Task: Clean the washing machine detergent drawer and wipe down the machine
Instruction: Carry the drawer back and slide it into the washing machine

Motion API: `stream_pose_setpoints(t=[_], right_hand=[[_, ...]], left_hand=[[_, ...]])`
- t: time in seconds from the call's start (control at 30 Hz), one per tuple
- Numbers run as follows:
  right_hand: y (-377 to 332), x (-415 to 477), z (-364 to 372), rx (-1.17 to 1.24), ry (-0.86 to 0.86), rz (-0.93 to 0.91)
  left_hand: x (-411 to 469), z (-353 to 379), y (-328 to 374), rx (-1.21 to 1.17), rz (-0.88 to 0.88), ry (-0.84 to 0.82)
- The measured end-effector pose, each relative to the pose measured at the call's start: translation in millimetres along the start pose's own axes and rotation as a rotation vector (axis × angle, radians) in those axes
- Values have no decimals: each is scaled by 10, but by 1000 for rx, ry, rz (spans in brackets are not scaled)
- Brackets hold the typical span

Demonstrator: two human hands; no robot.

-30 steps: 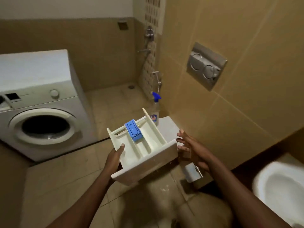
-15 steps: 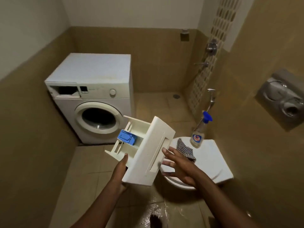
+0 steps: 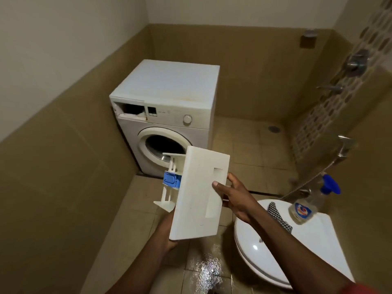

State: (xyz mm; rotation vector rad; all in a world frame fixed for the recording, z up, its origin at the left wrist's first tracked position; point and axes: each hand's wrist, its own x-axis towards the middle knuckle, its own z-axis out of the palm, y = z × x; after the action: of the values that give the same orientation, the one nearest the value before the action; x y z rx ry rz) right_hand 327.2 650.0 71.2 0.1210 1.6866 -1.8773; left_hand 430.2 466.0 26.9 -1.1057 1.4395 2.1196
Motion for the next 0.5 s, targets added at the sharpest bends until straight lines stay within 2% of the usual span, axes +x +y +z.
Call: stream_pose_setpoints(t=[0.13,0.33,0.4,0.5], right_hand=[[-209,327,288,-93,-42,-45],[-463,800,567,-299,-41,-80],[-562,936,620,-443,-55,-96],[-673,1183,840,-815,-31,-198]], left_hand=[[120,-243,232,-26,5,-36],[443,-729,522,313,-57,-26],[600,-944,675,408,-34,73],[886,-1290,926,328,83,134]])
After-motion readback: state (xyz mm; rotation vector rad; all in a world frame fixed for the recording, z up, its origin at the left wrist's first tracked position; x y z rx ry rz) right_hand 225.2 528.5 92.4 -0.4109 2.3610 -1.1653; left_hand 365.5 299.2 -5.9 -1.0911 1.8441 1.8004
